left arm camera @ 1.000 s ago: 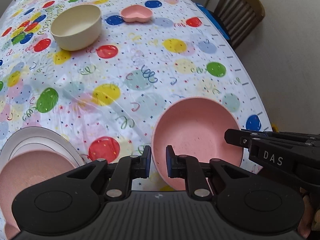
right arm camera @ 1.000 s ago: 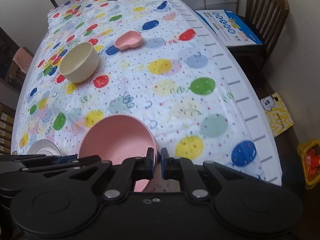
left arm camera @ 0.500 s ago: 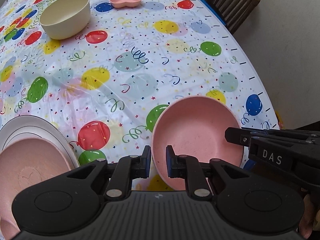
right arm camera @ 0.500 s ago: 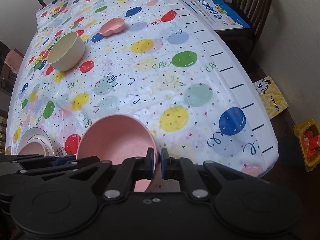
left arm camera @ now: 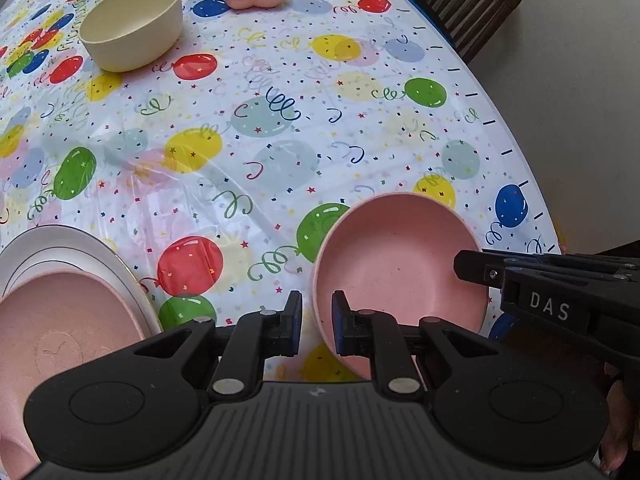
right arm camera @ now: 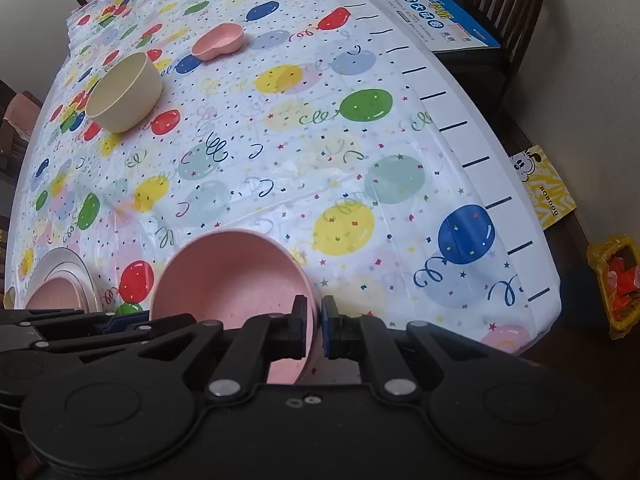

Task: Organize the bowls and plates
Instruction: 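Lift the pink bowl and carry it toward the plate stack, then lower the pink bowl onto the plate stack and open the left gripper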

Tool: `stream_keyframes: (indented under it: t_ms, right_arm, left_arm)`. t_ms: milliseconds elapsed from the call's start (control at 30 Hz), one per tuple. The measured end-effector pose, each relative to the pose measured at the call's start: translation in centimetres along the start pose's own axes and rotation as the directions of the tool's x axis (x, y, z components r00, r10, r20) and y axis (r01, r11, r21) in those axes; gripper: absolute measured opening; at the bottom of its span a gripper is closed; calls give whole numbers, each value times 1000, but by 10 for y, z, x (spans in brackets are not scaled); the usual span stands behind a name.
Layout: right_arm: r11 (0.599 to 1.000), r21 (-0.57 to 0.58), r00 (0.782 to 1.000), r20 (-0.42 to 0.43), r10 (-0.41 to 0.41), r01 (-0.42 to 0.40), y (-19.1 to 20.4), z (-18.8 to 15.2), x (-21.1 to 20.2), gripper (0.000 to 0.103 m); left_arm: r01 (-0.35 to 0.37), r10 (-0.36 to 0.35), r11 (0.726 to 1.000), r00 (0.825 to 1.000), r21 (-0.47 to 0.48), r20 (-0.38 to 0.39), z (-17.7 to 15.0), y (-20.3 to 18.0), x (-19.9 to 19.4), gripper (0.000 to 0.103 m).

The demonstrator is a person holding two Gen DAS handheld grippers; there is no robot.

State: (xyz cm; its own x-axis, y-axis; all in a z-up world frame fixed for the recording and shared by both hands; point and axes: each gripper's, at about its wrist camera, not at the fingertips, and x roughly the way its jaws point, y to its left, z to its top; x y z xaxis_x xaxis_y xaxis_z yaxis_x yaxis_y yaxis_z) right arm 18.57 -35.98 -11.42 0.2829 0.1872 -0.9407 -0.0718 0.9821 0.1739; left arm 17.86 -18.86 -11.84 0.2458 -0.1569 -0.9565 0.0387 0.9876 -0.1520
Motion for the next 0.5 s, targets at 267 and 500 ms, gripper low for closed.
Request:
stream_keyframes:
  t_ms: [267,500]
  right_arm:
    - [1000,6,999,53,3,-4,5,0,-25,16]
    - [1000,-15,992,126,21,-19,25,1,-56,21]
  left_arm:
    - [7,-6,1000,999,-6,52,-3,10,-28,15]
    - [23,-23,1000,989,-1,145,-7,26,-67,15]
